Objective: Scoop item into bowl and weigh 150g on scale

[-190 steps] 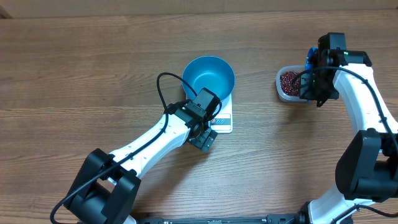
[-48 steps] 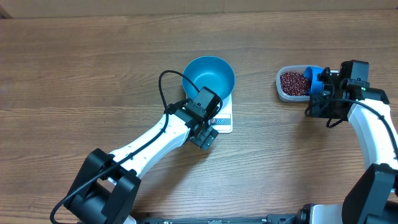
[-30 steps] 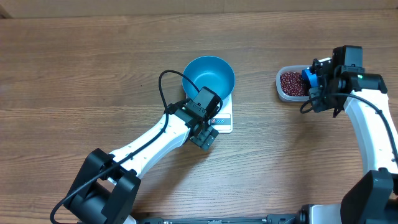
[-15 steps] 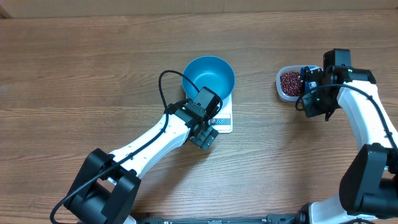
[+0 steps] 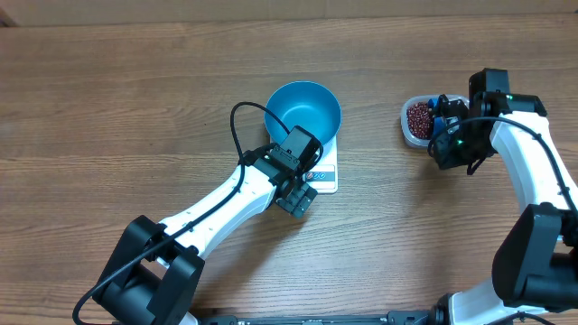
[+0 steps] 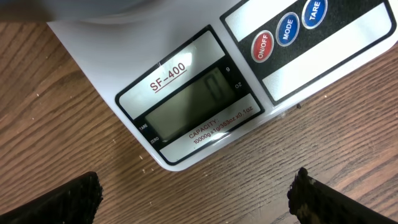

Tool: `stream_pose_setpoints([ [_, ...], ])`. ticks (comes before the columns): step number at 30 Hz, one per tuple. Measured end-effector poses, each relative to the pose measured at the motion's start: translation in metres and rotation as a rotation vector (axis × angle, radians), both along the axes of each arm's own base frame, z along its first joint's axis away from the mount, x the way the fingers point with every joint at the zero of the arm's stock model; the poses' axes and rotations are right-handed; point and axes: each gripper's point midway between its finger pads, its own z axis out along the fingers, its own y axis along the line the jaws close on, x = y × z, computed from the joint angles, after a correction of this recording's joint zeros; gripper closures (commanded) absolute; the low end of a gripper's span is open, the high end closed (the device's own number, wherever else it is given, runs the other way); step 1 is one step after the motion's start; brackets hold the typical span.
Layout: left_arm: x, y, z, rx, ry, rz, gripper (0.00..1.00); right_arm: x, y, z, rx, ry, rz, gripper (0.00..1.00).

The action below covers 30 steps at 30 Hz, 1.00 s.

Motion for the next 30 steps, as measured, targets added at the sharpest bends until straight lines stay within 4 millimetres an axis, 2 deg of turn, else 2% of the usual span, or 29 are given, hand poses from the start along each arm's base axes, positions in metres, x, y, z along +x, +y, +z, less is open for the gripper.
stream_pose_setpoints([
  [13, 0.0, 0.0, 0.0, 0.0, 0.0, 0.0, 0.0, 0.002, 0.017, -0.002, 0.137, 0.033, -0.117, 0.97],
  [22, 0.0, 0.0, 0.0, 0.001, 0.002, 0.0, 0.0, 0.008, 0.005, 0.008, 0.445, 0.009, -0.291, 0.97],
  [30, 0.0, 0.0, 0.0, 0.001, 0.002, 0.0, 0.0, 0.011, 0.009, 0.015, 0.521, -0.006, -0.307, 0.96],
])
